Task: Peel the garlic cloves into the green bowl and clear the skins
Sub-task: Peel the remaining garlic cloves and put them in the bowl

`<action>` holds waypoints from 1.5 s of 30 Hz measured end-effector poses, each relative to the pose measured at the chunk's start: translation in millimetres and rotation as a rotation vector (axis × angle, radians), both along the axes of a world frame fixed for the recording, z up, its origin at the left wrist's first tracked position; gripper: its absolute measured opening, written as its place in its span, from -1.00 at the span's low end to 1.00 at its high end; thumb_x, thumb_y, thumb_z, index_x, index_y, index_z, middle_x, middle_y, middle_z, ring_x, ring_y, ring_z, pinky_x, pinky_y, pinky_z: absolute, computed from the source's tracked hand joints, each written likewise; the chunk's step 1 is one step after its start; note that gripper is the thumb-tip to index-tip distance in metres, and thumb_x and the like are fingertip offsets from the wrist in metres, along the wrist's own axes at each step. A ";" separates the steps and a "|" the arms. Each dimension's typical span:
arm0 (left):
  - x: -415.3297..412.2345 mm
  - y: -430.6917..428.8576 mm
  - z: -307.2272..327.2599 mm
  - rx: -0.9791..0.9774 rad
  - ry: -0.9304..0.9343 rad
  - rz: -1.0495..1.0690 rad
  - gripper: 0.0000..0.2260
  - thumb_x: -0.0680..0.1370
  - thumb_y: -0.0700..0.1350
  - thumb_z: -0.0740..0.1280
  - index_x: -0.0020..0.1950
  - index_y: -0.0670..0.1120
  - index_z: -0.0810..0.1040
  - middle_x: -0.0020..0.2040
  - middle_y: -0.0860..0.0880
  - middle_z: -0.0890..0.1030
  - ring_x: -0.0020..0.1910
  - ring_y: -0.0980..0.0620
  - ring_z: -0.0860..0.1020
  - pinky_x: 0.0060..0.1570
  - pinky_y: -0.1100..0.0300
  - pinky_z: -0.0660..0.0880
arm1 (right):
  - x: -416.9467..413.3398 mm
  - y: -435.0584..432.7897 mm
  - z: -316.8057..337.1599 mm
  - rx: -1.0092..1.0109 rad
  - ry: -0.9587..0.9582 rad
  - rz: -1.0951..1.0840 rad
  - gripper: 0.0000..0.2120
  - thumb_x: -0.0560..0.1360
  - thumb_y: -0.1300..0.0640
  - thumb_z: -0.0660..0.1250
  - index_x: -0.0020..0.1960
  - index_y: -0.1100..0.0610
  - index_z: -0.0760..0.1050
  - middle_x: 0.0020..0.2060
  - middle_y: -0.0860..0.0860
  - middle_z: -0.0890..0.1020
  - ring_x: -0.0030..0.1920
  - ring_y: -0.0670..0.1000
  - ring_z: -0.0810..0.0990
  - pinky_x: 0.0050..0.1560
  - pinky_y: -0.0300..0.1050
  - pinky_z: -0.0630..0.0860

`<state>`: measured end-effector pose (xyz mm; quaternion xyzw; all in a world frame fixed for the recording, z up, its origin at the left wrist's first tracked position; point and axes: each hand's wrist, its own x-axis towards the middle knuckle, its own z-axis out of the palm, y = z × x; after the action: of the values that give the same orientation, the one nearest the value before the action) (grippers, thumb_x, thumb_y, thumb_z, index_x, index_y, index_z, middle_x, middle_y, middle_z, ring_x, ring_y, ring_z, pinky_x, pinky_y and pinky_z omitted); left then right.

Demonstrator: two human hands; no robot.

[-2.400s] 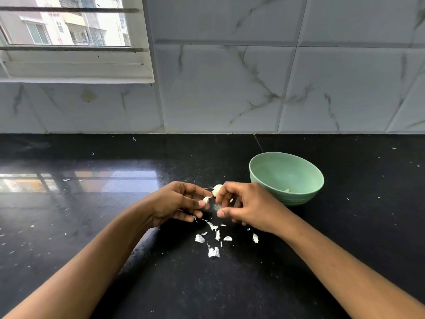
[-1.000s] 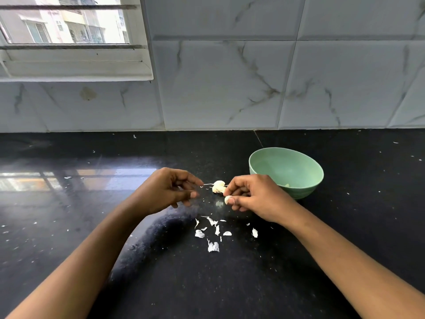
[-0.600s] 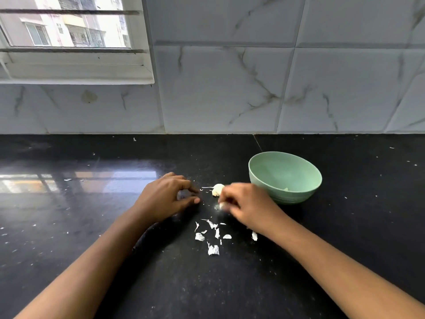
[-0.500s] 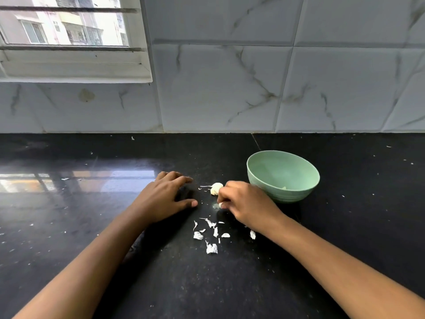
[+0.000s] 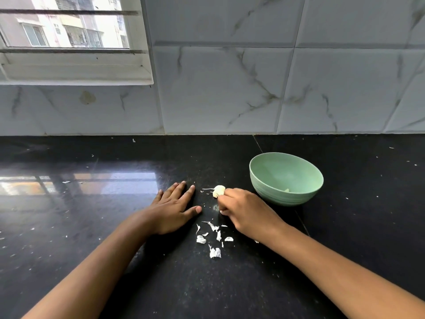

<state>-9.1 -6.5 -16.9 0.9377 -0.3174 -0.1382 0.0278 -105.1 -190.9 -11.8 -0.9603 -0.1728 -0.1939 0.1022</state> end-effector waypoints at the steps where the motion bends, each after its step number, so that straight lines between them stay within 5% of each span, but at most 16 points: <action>1: 0.4 0.3 -0.4 0.001 -0.002 0.003 -0.39 0.61 0.24 -0.07 0.55 0.06 -0.25 0.56 -0.02 -0.25 0.52 0.03 -0.28 0.47 0.01 -0.26 | 1.3 -1.5 1.9 0.038 -0.035 -0.005 -0.88 0.40 0.29 0.35 -0.21 0.13 0.43 -0.27 0.05 0.50 -0.25 0.09 0.51 -0.24 -0.03 0.46; 4: -0.4 -0.9 -0.5 0.002 0.001 0.008 -0.39 0.61 0.24 -0.07 0.55 0.06 -0.25 0.56 -0.03 -0.25 0.52 0.03 -0.28 0.47 0.00 -0.27 | 1.7 -5.2 5.8 0.133 -0.095 -0.043 -0.94 0.41 0.25 0.31 -0.20 0.12 0.44 -0.26 0.03 0.50 -0.24 0.06 0.50 -0.24 -0.07 0.40; 7: -2.4 -1.7 0.6 -0.009 0.005 0.023 -0.40 0.61 0.23 -0.06 0.55 0.05 -0.24 0.56 -0.03 -0.25 0.52 0.02 -0.28 0.48 0.00 -0.26 | 0.7 -2.6 -3.5 0.041 0.037 -0.023 -0.92 0.46 0.28 0.32 -0.15 0.15 0.44 -0.21 0.05 0.50 -0.17 0.11 0.52 -0.19 0.02 0.47; 11: -4.1 -2.2 0.4 -0.016 -0.003 0.026 -0.40 0.62 0.23 -0.05 0.55 0.05 -0.23 0.56 -0.02 -0.24 0.53 0.03 -0.27 0.48 0.01 -0.25 | 2.5 -8.1 3.0 0.112 -0.101 -0.009 -0.92 0.43 0.23 0.33 -0.17 0.11 0.44 -0.24 0.01 0.50 -0.22 0.04 0.50 -0.22 -0.10 0.42; 15: -3.2 -1.9 1.4 -0.024 0.002 0.033 -0.40 0.62 0.23 -0.04 0.55 0.06 -0.23 0.56 -0.02 -0.24 0.53 0.03 -0.27 0.48 0.01 -0.25 | 2.4 -5.1 -2.4 0.006 -0.015 0.060 -0.93 0.40 0.23 0.33 -0.18 0.11 0.46 -0.26 0.01 0.51 -0.26 0.06 0.52 -0.32 -0.03 0.50; 19: -3.8 -3.2 1.5 -0.028 0.007 0.032 -0.40 0.62 0.22 -0.04 0.55 0.05 -0.23 0.56 -0.03 -0.24 0.52 0.03 -0.28 0.48 0.01 -0.26 | 2.1 -8.5 4.0 0.051 -0.121 0.037 -0.90 0.39 0.20 0.37 -0.18 0.07 0.47 -0.27 -0.06 0.51 -0.23 -0.07 0.46 -0.31 -0.24 0.33; 23: -3.7 -3.5 1.3 -0.031 0.009 0.040 -0.40 0.62 0.22 -0.04 0.55 0.05 -0.22 0.56 -0.03 -0.24 0.53 0.02 -0.27 0.48 -0.01 -0.25 | 2.3 -6.5 -1.5 -0.007 -0.033 0.005 -0.88 0.35 0.20 0.43 -0.20 0.05 0.49 -0.28 -0.06 0.55 -0.25 0.05 0.57 -0.40 -0.19 0.33; 27: -4.3 -4.4 1.0 -0.036 0.003 0.043 -0.39 0.61 0.23 -0.03 0.55 0.05 -0.21 0.57 -0.03 -0.23 0.53 0.02 -0.26 0.48 -0.01 -0.24 | -0.9 -7.8 7.4 0.081 -0.158 -0.014 -0.95 0.39 0.15 0.36 -0.19 0.04 0.49 -0.27 -0.09 0.54 -0.25 -0.05 0.52 -0.39 -0.17 0.38; 31: -3.9 -4.0 1.9 -0.044 -0.003 0.061 -0.39 0.61 0.23 -0.02 0.56 0.05 -0.20 0.57 -0.03 -0.21 0.53 0.02 -0.24 0.48 -0.02 -0.23 | -0.2 -2.3 3.1 -0.016 -0.016 0.034 -0.98 0.44 0.13 0.33 -0.16 0.06 0.52 -0.22 -0.05 0.57 -0.22 0.04 0.60 -0.37 -0.12 0.44; 33: -4.4 -4.6 1.2 -0.059 -0.007 0.066 -0.38 0.61 0.23 -0.01 0.56 0.05 -0.18 0.57 -0.03 -0.19 0.54 0.02 -0.23 0.48 -0.01 -0.22 | 1.3 -3.9 2.8 0.017 -0.102 0.035 -0.89 0.44 0.06 0.26 -0.19 0.05 0.53 -0.26 -0.08 0.56 -0.25 -0.02 0.59 -0.40 -0.19 0.43; 36: -6.8 -6.2 3.8 -0.183 -0.038 0.070 -0.35 0.59 0.22 0.10 0.57 0.06 -0.12 0.58 0.00 -0.08 0.55 0.03 -0.11 0.50 0.03 -0.11 | -0.1 -5.1 6.5 0.170 -0.138 -0.002 -0.92 0.45 0.08 0.30 -0.16 0.06 0.54 -0.22 -0.08 0.58 -0.21 -0.05 0.57 -0.30 -0.16 0.43; 39: -7.8 -6.7 7.3 -0.522 -0.152 0.097 -0.40 0.57 0.07 0.28 0.54 0.07 0.10 0.52 0.03 0.21 0.49 0.03 0.18 0.40 0.13 0.17 | -0.2 -3.1 2.7 0.043 0.101 -0.033 -0.95 0.47 0.10 0.37 -0.08 0.04 0.58 -0.13 -0.07 0.61 -0.12 -0.01 0.59 -0.23 -0.16 0.36; 41: -8.4 -5.5 10.3 -0.733 -0.249 0.046 -0.51 0.54 -0.06 0.35 0.44 0.09 0.33 0.36 0.05 0.45 0.34 0.07 0.41 0.27 0.18 0.35 | 0.2 -3.2 2.1 0.241 0.158 -0.060 -0.95 0.44 0.14 0.42 -0.09 0.06 0.63 -0.18 -0.09 0.65 -0.25 -0.16 0.56 -0.24 -0.26 0.33; 45: -18.1 -4.7 19.4 -0.987 -0.146 -0.112 -0.73 0.52 -0.16 0.39 0.14 0.16 0.58 -0.01 0.19 0.67 0.00 0.24 0.61 0.04 0.20 0.55 | -4.6 -3.3 12.6 1.156 0.420 -0.050 -0.91 0.45 0.30 0.40 -0.05 0.21 0.62 -0.28 0.01 0.66 -0.51 -0.17 0.43 -0.55 -0.35 0.30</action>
<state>-27.1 -11.2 2.6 0.8015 -0.3962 0.0929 0.4383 -109.6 -194.3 0.8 -0.7709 0.0065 -0.0651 0.6336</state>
